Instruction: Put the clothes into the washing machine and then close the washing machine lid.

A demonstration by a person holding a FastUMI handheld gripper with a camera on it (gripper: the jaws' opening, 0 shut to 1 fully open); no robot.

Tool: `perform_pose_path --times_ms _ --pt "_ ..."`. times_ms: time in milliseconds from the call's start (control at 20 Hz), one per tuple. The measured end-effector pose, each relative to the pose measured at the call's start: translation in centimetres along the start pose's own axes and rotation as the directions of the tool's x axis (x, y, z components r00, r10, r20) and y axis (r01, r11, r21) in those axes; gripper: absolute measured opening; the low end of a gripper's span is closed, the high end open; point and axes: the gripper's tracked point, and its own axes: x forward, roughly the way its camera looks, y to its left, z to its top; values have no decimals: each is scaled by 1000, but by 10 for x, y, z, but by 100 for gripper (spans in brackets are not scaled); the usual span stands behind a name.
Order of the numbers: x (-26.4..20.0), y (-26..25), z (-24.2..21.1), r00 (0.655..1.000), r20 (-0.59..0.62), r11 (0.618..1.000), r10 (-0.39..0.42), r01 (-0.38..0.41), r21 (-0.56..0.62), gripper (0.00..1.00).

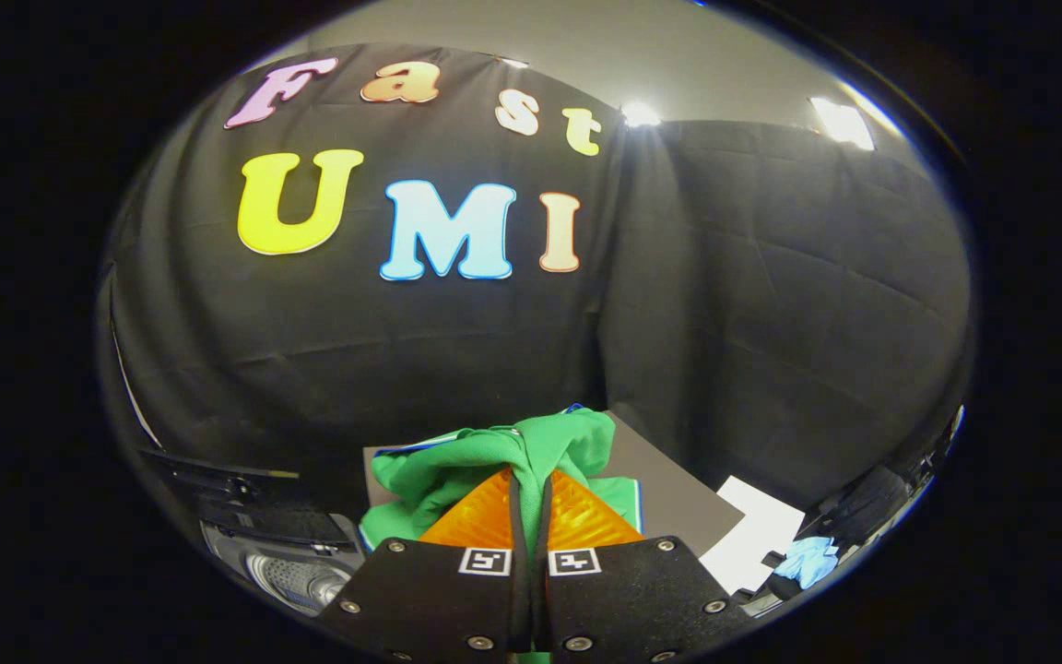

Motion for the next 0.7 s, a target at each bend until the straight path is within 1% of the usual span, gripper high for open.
perform_pose_path --times_ms 50,150,450,700 --pt "-10 9 2 1000 4 1000 -2 2 -12 1" --pt "-35 40 11 1000 15 1000 23 -23 -6 1" --pt "-104 148 24 987 43 988 157 -157 -6 1" --pt "-150 217 21 968 42 968 249 -249 -2 1"
